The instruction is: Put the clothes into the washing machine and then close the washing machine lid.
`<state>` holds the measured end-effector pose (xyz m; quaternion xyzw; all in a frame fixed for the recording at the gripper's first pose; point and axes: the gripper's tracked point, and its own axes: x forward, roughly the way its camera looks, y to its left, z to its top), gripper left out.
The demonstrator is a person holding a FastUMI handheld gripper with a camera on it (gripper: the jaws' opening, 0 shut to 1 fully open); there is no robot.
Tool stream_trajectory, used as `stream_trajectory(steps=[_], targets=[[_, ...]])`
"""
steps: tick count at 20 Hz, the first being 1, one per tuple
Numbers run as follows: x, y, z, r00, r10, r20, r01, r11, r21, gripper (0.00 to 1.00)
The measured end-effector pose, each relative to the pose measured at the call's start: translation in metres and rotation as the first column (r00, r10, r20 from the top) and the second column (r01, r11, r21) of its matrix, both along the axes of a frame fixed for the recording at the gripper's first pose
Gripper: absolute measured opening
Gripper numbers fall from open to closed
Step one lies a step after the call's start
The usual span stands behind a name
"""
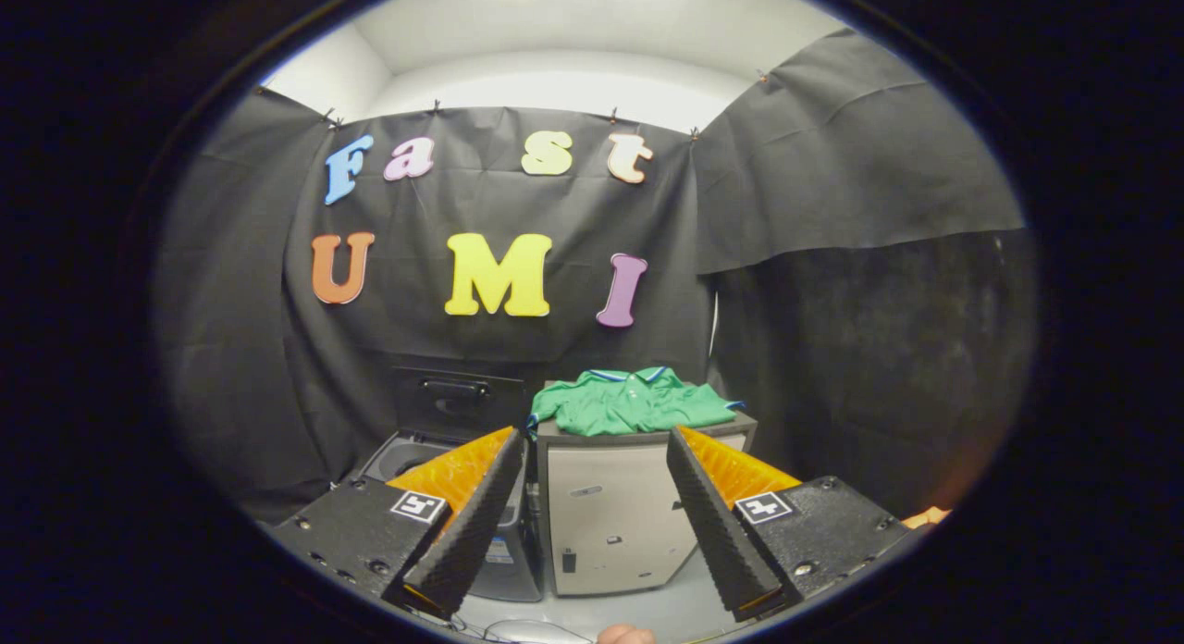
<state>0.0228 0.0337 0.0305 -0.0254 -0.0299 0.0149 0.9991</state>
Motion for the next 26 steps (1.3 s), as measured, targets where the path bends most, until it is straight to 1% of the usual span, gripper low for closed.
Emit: stream_trajectory(steps=[4,7,11,15,18,21,24,26], targets=[[0.027,-0.006,0.018,1.0,-0.019,-0.02,0.018,1.0,-0.01,0.99],[0.054,-0.01,0.042,0.999,-0.008,-0.048,0.008,1.0,0.005,0.99],[0.111,-0.025,0.071,0.996,-0.004,-0.084,0.002,1.0,-0.016,0.99],[0.183,-0.041,0.085,0.993,-0.011,-0.115,0.009,1.0,-0.018,0.99],[0.239,-0.049,0.084,0.988,-0.001,-0.154,0.001,1.0,0.001,0.99],[0.292,-0.062,0.075,0.98,-0.01,-0.201,0.005,1.0,-0.025,0.99],[0.334,-0.071,0.057,0.967,-0.004,-0.254,-0.006,0.999,-0.039,0.99],[0.36,-0.079,0.046,0.963,-0.022,-0.268,0.003,0.997,-0.071,0.99]])
